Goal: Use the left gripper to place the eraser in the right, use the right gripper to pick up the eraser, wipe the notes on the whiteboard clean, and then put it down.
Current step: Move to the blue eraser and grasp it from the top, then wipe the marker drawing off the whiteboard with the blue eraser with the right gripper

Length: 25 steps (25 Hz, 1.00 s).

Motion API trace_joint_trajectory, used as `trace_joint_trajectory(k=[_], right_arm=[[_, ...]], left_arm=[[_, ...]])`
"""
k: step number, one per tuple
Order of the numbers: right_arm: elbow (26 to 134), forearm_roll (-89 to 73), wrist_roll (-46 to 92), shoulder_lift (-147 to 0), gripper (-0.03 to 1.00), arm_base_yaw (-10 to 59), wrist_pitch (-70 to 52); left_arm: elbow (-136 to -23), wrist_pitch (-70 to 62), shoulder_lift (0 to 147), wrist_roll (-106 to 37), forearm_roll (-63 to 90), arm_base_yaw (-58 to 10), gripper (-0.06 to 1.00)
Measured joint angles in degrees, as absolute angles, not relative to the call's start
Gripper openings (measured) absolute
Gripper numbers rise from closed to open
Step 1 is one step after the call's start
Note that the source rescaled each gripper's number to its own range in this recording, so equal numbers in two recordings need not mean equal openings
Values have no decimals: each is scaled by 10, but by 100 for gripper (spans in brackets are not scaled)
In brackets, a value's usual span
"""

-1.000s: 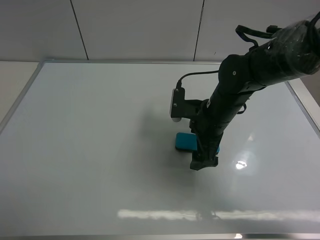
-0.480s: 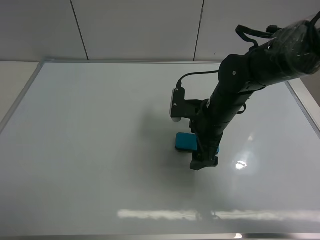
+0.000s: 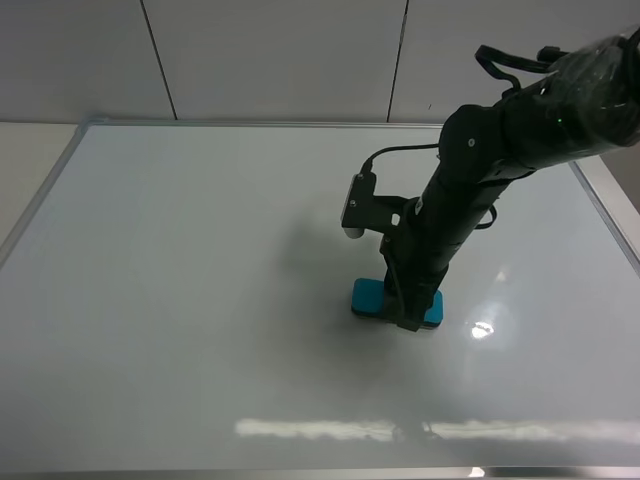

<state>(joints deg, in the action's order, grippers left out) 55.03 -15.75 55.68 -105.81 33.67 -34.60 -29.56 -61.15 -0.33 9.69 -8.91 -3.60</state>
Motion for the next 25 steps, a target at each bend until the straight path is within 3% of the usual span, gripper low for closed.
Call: trace_joint_trajectory(k=[9, 17, 25], right_arm=[[550, -158, 503, -1027, 2, 329, -341], [553, -124, 182, -1023, 2, 239, -316], [646, 27, -79, -1028, 2, 175, -336]], left_arm=[[-296, -611, -3, 97, -89, -36, 100], [-296, -611, -3, 97, -89, -36, 100], [-296, -611, -3, 97, -89, -36, 100]])
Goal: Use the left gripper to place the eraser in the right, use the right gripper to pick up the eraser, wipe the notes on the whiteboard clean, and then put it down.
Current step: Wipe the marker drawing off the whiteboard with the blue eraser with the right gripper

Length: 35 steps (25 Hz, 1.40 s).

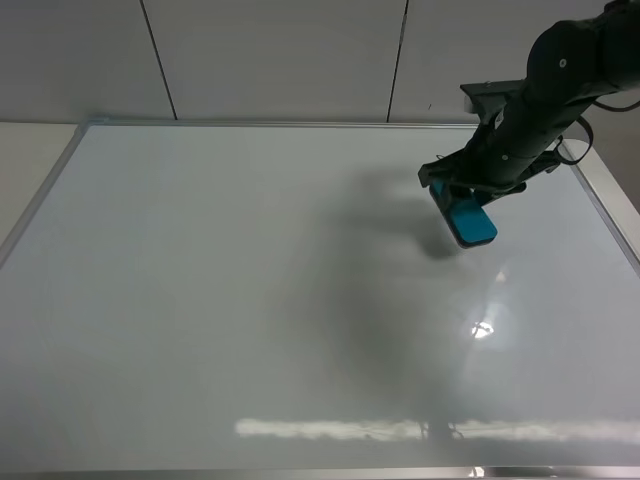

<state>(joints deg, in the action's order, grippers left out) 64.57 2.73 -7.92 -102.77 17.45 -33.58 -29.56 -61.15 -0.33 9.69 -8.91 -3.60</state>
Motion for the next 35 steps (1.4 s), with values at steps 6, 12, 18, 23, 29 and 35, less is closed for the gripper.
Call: trace_joint_trajectory(k=[6, 12, 18, 23, 29, 35], right_arm=[[743, 99, -156, -1098, 2, 171, -367], [825, 78, -158, -1188, 2, 171, -377], [864, 56, -132, -1241, 2, 171, -375], [868, 66, -131, -1248, 2, 163, -359], [870, 66, -134, -1248, 2, 106, -343], [871, 61, -134, -1248, 2, 20, -336]], left_arm=[[-296, -611, -3, 97, -89, -36, 100], [-296, -611, -3, 97, -89, -36, 100], [-296, -611, -3, 97, -89, -36, 100], [-296, -611, -3, 97, -89, -36, 100], [-296, -611, -3, 97, -89, -36, 100], [-296, -611, -3, 97, -89, -36, 100]])
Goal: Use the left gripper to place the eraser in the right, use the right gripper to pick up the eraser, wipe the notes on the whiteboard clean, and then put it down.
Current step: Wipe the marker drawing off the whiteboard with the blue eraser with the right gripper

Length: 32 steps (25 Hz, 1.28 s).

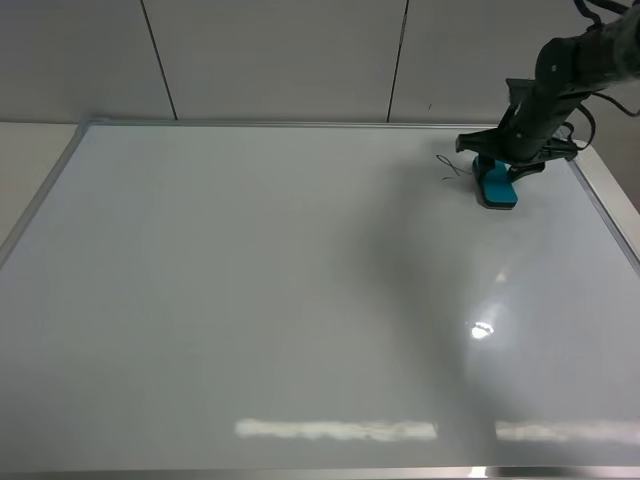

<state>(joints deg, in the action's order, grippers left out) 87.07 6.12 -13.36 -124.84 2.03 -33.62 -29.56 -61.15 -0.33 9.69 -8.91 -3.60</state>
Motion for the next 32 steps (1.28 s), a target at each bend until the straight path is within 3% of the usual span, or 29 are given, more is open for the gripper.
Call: trace_joint_trajectory(k=[5, 10, 13, 21, 32], right_arm=[[871, 50, -131, -1248, 2, -37, -328], [871, 0, -78, -1248, 2, -40, -327], [871, -53, -42, -1248, 2, -11, -325], [870, -83, -54, -1255, 2, 144, -264], [906, 0, -109, -1283, 2, 140, -278]], left_arm=[[-296, -611, -3, 97, -89, -36, 100], [-296, -611, -3, 97, -89, -36, 100], [-296, -611, -3, 97, -89, -36, 100], [-296, -611, -3, 97, -89, -36, 100], [-296, -611, -3, 97, -89, -36, 100]])
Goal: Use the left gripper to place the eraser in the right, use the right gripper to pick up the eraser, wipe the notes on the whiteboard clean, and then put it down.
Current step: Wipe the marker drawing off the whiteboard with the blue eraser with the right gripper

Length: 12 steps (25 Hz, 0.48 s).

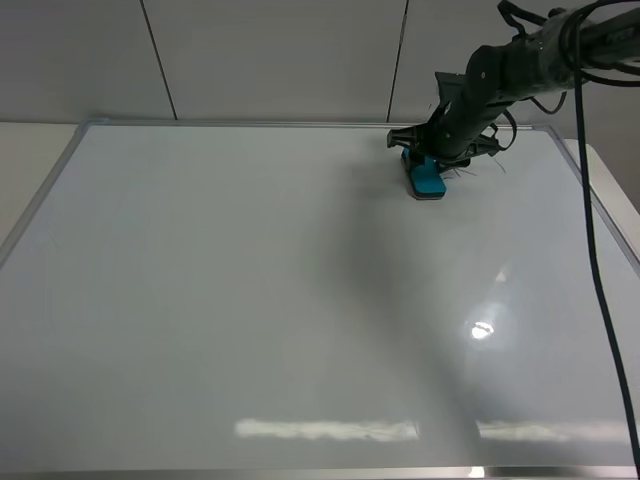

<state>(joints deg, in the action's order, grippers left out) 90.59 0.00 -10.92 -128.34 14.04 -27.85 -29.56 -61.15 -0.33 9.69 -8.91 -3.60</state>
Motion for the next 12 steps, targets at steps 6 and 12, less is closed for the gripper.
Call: trace_joint_trajectory(k=[6, 12], right_arm=[[943, 25, -109, -1306, 2, 116, -296], [945, 57, -109, -1308, 2, 46, -291]], left_arm=[[-296, -611, -3, 97, -89, -36, 100], [-296, -611, -3, 97, -89, -36, 100]])
